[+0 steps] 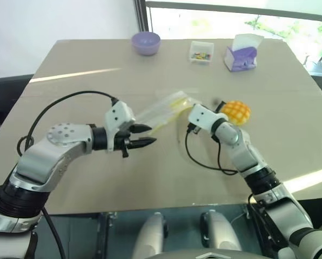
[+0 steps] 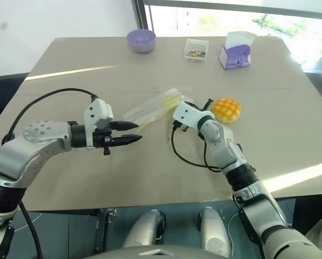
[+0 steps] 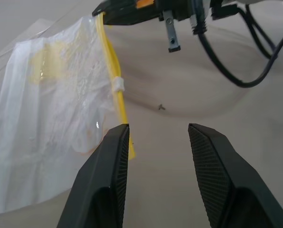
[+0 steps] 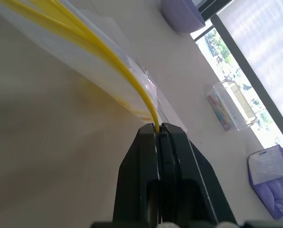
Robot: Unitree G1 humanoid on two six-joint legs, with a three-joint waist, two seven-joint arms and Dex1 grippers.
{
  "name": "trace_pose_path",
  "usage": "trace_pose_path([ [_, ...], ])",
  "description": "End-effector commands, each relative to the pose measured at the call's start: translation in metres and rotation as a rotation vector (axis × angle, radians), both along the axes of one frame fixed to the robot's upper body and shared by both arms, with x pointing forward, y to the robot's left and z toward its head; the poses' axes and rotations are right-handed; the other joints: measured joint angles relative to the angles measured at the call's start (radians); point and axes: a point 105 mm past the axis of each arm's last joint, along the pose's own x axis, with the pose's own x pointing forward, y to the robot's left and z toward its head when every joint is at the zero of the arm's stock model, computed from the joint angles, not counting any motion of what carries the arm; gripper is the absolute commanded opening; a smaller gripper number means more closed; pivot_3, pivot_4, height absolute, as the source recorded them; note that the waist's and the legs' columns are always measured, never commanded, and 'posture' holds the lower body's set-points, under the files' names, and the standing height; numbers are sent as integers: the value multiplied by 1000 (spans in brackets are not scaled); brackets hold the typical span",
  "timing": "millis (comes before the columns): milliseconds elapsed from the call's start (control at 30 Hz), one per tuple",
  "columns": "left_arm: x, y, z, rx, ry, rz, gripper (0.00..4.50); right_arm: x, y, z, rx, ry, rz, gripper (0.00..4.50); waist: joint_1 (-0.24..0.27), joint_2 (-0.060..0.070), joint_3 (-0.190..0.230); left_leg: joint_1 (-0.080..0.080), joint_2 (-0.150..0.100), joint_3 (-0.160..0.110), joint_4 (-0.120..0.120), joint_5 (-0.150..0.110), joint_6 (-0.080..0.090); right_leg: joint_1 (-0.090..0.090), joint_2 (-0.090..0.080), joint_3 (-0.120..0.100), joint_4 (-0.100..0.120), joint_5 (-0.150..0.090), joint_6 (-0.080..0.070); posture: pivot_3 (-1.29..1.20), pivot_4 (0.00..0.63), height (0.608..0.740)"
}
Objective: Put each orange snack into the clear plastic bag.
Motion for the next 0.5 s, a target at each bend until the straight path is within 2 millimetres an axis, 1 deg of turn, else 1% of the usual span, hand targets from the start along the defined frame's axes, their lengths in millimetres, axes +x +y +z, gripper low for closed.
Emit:
trace_pose_path([
  [33,8,-4,4,16,-43,49,2088,-4,9,22,20,-64,26,0,0,0,0,0,0,0,0,0,0,0,0,0,0,0,0,0,150,740],
  [133,13,-7,-1,15,-40,85,2088,-6,11,23,24,-61,30,0,0,0,0,0,0,0,0,0,0,0,0,0,0,0,0,0,150,740],
  [300,19,-12,0,-19,-20,109,2088,-9,16,23,25,-59,39,0,-2,0,0,0,0,0,1,0,0,0,0,1,1,0,0,0,150,740],
  [333,20,-12,-1,-15,-20,114,1848,-9,16,23,25,-60,40,0,-2,0,0,0,0,0,1,0,0,0,0,1,1,0,0,0,150,740],
  [367,21,-12,-2,-12,-20,113,1848,-9,16,23,25,-60,40,0,-2,0,0,0,0,0,1,0,0,0,1,1,1,0,0,0,150,740],
  [400,20,-13,-3,-12,-17,108,1348,-9,17,23,25,-60,40,0,-2,0,0,0,0,0,1,0,0,0,1,1,1,0,0,0,150,740],
  [467,21,-13,-4,-13,-12,110,640,-9,17,23,25,-61,40,0,-2,0,0,0,0,0,1,0,0,0,1,1,1,0,0,0,150,740],
  [500,22,-13,-4,-14,-12,113,152,-9,17,23,25,-61,40,0,-2,0,0,0,0,0,1,0,0,0,1,1,1,0,0,0,150,740],
])
